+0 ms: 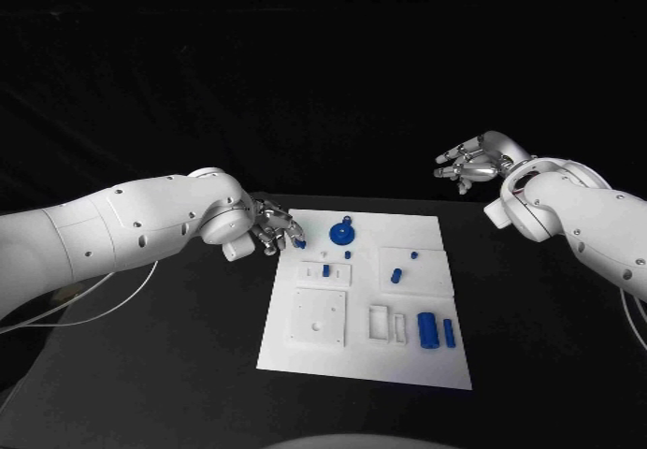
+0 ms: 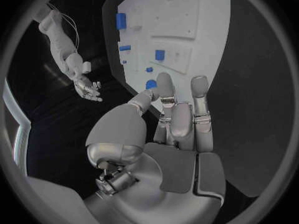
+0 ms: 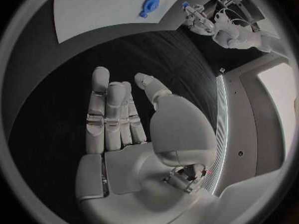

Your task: Assemble the parts on the task board

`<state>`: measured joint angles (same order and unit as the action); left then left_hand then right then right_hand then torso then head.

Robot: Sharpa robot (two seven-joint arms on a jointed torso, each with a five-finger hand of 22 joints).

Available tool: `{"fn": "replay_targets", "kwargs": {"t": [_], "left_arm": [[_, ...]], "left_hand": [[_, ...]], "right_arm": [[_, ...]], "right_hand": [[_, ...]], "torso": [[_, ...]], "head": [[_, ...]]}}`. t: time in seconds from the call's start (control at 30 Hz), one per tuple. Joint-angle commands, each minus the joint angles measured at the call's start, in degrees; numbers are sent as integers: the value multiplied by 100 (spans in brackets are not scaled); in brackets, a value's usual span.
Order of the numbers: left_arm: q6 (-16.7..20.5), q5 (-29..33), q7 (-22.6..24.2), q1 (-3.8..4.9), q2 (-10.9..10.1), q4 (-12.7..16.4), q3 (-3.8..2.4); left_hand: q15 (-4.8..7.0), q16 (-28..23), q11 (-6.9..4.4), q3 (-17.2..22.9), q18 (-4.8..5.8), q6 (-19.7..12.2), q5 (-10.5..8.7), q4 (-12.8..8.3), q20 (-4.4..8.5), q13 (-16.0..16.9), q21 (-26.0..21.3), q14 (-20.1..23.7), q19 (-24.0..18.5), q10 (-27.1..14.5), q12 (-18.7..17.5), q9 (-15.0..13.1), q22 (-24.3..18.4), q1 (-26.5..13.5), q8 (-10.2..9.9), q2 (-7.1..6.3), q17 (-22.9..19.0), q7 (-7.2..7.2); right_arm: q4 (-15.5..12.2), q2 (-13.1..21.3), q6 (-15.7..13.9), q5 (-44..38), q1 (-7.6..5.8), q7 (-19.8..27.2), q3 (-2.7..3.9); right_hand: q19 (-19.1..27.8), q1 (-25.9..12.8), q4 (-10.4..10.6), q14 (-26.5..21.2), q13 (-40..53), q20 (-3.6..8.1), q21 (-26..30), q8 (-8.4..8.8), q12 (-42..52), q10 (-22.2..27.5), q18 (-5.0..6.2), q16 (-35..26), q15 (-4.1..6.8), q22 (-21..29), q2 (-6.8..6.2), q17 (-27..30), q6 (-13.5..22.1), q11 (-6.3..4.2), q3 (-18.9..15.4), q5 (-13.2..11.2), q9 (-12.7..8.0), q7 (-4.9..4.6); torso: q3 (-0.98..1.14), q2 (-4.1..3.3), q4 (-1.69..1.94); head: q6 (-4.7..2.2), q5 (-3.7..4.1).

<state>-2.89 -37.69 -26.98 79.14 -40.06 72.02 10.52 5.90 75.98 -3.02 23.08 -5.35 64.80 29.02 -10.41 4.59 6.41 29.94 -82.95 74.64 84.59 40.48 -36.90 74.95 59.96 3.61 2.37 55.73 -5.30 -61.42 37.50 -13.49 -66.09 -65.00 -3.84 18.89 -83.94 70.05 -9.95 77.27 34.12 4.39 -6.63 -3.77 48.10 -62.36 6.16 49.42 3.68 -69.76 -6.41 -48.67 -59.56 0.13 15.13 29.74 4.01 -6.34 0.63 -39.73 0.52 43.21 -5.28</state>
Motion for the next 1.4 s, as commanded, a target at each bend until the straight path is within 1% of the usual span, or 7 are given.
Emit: {"fn": "replay_targets", "kwargs": {"t": [0.03,0.2,0.27,0.43,0.6,0.8,1.4], "left_arm": [[809,-395,76,-4,-73,242,109],[1329,-616,116,-75,-142,537,243],[1500,-674,140,-124,-155,628,271],[1746,-769,138,-247,-160,807,316],[1785,-827,133,-292,-122,876,328],[1635,-828,87,-308,-83,888,335],[1310,-856,-19,-376,-23,840,337]], "left_hand": [[-12,47,-91,120,-73,573,-2,-136,-60,-25,38,-40,2,226,58,-188,102,53,28,-24,18,510],[-13,43,-90,122,-94,574,-16,-115,-76,-49,49,-36,2,226,62,-188,100,52,25,-26,-11,510],[-14,45,-90,135,-115,584,-25,-102,-95,-76,66,-36,3,227,79,-170,98,67,25,-40,-36,510],[-21,25,-81,137,-139,584,-67,-75,-116,-102,75,-29,5,227,77,-137,94,86,22,-42,-102,506],[-24,30,-80,134,-150,599,-67,-67,-129,-121,79,-32,7,227,80,-109,92,91,24,-52,-117,508],[-29,31,-77,134,-153,600,-66,-61,-136,-130,78,-30,5,227,85,-97,90,89,24,-51,-130,507],[-32,55,-77,131,-200,606,-98,-60,-191,-199,83,-25,-15,227,92,-135,93,74,30,-32,-137,512]], "right_arm": [[-52,20,49,7,14,8,3],[-97,38,61,9,25,11,3],[-106,41,70,18,28,15,2],[-130,41,134,30,37,11,2],[-138,28,179,36,52,5,1],[-128,13,217,57,64,4,0],[-88,-5,246,67,129,2,-2]], "right_hand": [[-171,-59,19,-34,-9,24,20,18,-22,-15,-5,-29,-11,3,-5,9,21,-1,26,14,-5,-18],[-172,-53,17,-32,-9,25,20,18,-21,-15,-5,-29,-10,4,-4,9,22,-1,27,10,-5,-19],[-172,-53,17,-32,-9,25,20,18,-21,-15,-5,-29,-10,4,-4,9,22,-1,27,10,-5,-19],[-165,-60,25,-44,-11,25,27,19,-26,-5,-8,-39,-10,12,-1,14,28,3,23,0,-6,-21],[-162,-57,33,-50,-16,24,35,18,-33,2,-9,-43,-11,20,10,17,32,3,18,0,-5,-22],[-163,-60,40,-48,-22,25,39,18,-39,0,-11,-45,-11,26,12,19,32,3,14,0,-5,-22],[-164,-54,56,-51,-33,26,51,19,-43,-1,-16,-49,-10,44,19,26,30,3,17,2,-5,-22]], "torso": [[11,11,18],[20,24,27],[12,16,19],[10,12,6],[11,8,8],[12,8,9],[17,8,18]], "head": [[29,-6],[61,-2],[66,10],[75,8],[78,29],[97,52],[124,37]]}}
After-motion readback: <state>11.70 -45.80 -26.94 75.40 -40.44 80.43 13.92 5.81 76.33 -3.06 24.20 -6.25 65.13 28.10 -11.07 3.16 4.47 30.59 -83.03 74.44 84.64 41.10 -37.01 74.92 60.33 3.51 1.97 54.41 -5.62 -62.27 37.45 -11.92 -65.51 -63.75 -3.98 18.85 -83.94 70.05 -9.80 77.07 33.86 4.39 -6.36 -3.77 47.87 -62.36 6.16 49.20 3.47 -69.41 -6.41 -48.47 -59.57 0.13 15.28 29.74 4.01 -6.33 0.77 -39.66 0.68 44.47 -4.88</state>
